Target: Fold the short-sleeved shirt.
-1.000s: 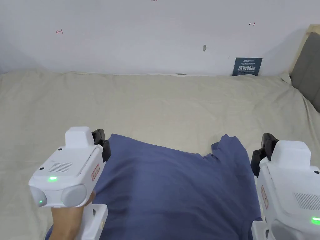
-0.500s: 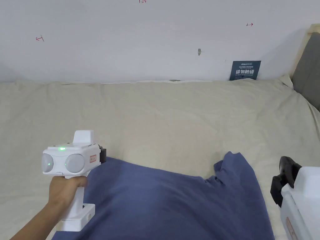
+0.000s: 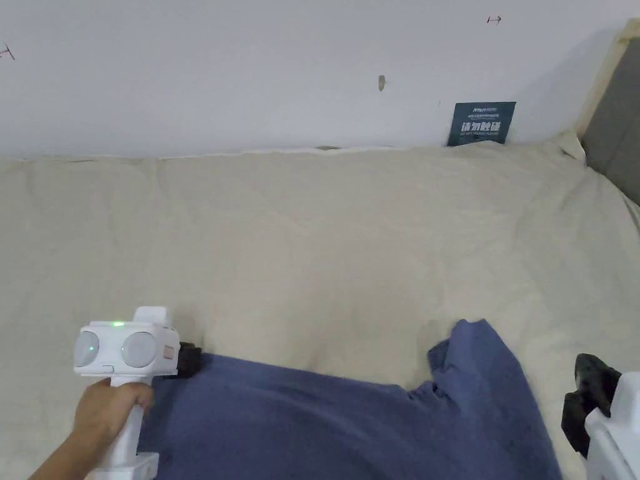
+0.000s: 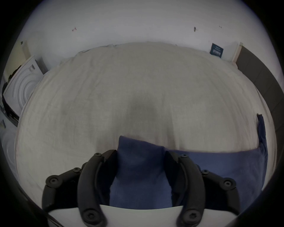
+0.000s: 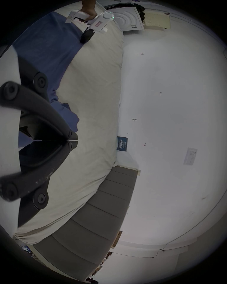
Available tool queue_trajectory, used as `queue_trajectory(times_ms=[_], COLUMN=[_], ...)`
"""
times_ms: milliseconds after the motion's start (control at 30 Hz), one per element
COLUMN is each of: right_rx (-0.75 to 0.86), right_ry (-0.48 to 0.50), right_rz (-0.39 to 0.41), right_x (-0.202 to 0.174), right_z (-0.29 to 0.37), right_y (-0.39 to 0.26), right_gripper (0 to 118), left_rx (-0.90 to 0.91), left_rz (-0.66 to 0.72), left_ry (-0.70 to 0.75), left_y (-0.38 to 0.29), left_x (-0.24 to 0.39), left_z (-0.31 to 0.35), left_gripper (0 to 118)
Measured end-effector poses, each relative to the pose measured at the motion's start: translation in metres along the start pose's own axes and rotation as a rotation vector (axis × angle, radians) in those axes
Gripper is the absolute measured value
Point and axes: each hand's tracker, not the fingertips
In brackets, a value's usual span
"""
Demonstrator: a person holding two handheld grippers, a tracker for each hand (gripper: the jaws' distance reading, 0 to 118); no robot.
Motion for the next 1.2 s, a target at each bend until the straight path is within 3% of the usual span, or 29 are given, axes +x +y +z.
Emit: queue_trajectory(times_ms=[67,100,167,233,300,333,367,567,600,667,733,767,800,967,1200], right_rx=[-0.049,-0.087,-0.156,-0.263,-0.355,-0.407,-0.437,-0.598,-0.625,-0.670,-0.588,-0.604,-0.611,-0.464,-0.168], right_ry=[0.012,0.030,0.048,0.096,0.113,0.130,0.129,0.124,0.123,0.139,0.121,0.137,0.166,0.115,0.191], right_rz=[0.000,-0.022,-0.067,-0.093,-0.138,-0.133,-0.145,-0.070,-0.049,-0.026,0.011,0.032,0.037,0.055,0.018], right_x=[0.001,0.003,0.006,0.009,0.014,0.015,0.016,0.011,0.009,0.004,-0.004,-0.006,-0.007,0.001,0.021], right_z=[-0.010,-0.018,-0.035,-0.058,-0.085,-0.098,-0.110,-0.161,-0.164,-0.166,-0.151,-0.149,-0.146,-0.119,-0.054], right_y=[-0.005,-0.006,-0.008,-0.011,-0.018,-0.022,-0.028,-0.062,-0.066,-0.076,-0.072,-0.071,-0.070,-0.045,0.057], right_gripper=[2,3,19,54,80,91,94,93,86,50,40,15,4,4,4], left_rx=[0.030,0.038,0.030,0.070,0.129,0.153,0.174,0.238,0.248,0.256,0.260,0.260,0.262,0.280,0.397], left_rz=[0.002,-0.017,-0.050,-0.072,-0.026,-0.015,-0.009,-0.040,-0.043,-0.043,-0.035,-0.031,-0.028,-0.004,0.043], left_ry=[-0.049,-0.091,-0.046,-0.045,-0.060,-0.080,-0.090,-0.122,-0.121,-0.119,-0.116,-0.114,-0.112,-0.096,-0.059], left_y=[0.001,-0.002,-0.001,-0.003,-0.003,-0.004,-0.006,-0.012,-0.014,-0.015,-0.018,-0.018,-0.019,-0.030,-0.028], left_x=[0.001,0.002,0.012,0.013,0.014,0.013,0.015,0.020,0.020,0.018,0.016,0.011,0.011,0.010,-0.002], left_z=[0.007,0.014,0.016,0.028,0.046,0.058,0.074,0.137,0.144,0.154,0.161,0.157,0.159,0.183,0.251], left_gripper=[21,4,3,3,3,3,3,3,3,3,3,3,3,3,3])
